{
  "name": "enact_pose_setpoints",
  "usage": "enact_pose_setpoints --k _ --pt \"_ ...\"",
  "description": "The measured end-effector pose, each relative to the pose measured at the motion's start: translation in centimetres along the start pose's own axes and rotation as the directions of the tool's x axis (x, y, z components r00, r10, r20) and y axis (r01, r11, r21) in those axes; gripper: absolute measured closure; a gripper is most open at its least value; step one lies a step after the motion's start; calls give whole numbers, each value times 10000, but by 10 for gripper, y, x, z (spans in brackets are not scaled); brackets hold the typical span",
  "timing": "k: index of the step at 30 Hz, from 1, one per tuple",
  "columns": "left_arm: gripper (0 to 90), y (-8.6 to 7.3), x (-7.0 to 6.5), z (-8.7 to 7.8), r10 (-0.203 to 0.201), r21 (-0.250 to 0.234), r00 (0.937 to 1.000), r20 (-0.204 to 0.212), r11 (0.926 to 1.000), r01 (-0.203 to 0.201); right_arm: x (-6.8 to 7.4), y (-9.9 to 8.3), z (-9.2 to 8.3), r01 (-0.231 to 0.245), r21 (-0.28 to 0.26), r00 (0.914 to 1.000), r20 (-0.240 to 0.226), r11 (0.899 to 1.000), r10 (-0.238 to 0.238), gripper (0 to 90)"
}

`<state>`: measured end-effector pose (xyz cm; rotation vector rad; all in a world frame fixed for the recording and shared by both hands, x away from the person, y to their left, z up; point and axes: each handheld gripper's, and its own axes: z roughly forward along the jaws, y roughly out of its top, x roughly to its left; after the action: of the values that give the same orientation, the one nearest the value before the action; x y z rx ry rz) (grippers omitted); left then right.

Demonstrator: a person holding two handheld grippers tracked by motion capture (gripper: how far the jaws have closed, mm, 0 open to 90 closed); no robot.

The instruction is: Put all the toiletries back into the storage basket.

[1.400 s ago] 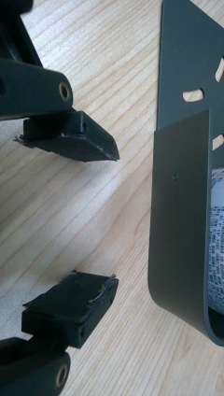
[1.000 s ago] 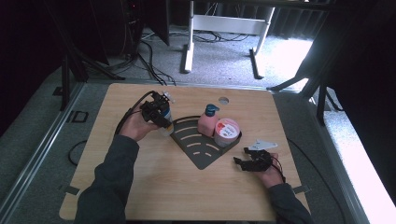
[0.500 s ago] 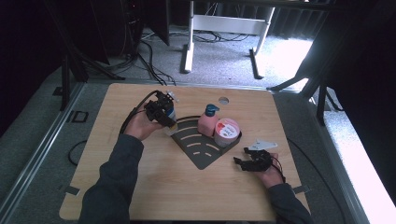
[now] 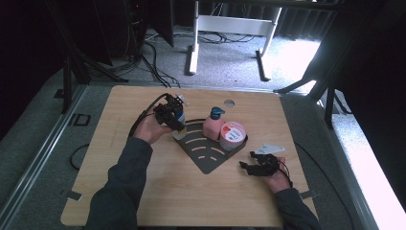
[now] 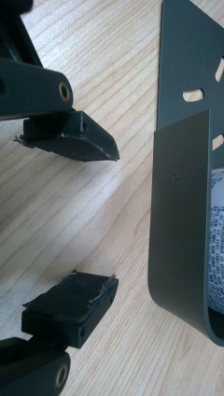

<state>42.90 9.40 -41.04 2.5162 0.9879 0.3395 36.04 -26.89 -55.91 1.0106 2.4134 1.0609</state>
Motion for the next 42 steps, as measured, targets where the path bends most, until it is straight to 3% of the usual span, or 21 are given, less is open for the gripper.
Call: enact_pose_setpoints --k 42 --pt "553 18 -13 20 41 -7 10000 -20 10000 -41 0 0 0 1 3 10000 -5 10000 -1 325"
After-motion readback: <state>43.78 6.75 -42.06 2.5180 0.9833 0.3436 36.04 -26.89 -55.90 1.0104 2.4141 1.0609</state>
